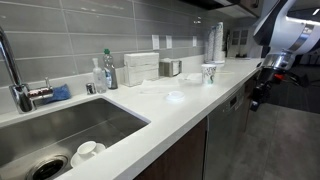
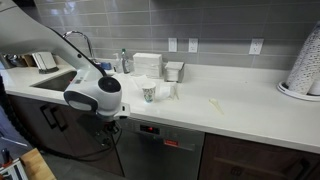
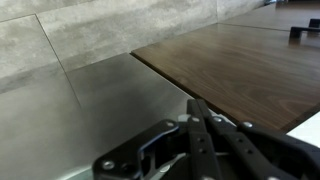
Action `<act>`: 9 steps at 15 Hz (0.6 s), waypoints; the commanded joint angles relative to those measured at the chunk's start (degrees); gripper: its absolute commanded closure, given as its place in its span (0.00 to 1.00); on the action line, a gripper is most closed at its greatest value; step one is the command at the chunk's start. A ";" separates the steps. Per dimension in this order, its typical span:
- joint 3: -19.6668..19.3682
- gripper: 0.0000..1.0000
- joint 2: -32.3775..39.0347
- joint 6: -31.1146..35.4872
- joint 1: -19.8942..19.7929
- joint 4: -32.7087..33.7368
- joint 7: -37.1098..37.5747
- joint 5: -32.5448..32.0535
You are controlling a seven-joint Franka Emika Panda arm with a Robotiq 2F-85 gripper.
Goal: Push the button on the dishwasher
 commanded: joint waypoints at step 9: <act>3.57 1.00 4.67 1.60 -3.99 4.91 -0.35 2.84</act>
